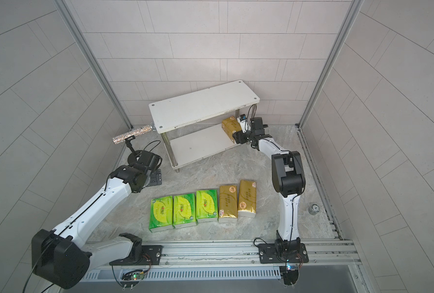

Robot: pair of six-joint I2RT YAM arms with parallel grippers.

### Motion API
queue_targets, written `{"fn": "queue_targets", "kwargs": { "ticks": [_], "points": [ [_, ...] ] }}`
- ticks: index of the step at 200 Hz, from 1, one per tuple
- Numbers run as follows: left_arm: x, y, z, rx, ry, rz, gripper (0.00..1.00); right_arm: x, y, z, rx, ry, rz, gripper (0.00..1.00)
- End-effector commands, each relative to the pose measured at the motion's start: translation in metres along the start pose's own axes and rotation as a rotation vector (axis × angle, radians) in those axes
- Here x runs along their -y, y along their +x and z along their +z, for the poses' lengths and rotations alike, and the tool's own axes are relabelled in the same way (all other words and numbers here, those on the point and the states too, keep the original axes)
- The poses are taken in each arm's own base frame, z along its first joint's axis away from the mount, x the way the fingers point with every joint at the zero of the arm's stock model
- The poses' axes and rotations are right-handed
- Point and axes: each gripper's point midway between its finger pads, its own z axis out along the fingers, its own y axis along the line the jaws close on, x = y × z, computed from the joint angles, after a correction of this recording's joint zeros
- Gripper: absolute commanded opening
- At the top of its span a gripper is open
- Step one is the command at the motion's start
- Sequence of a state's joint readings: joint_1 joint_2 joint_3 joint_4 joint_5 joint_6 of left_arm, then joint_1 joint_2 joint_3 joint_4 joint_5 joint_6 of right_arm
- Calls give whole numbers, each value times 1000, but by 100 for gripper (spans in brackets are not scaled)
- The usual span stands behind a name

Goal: Place the tissue boxes on the shelf by color
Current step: Place a box of tissues on the shelf.

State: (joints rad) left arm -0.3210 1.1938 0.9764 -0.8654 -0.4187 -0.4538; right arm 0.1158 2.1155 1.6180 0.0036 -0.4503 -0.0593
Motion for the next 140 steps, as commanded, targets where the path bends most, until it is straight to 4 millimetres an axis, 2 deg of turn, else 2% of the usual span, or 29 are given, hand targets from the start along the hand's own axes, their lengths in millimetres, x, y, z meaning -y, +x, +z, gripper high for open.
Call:
{"fn": "queue_targets", "kwargs": {
  "ticks": [1,61,140],
  "points": [
    [0,-8,-3,7,0,-25,100,7,1,6,-5,1,-2,80],
    [-3,-6,-3,9,-10,-35,100,9,0,6,1,-35,8,81],
    [-3,-2,-1,0,-13,-39,100,9,0,1,9,-24,32,88]
  ]
}}
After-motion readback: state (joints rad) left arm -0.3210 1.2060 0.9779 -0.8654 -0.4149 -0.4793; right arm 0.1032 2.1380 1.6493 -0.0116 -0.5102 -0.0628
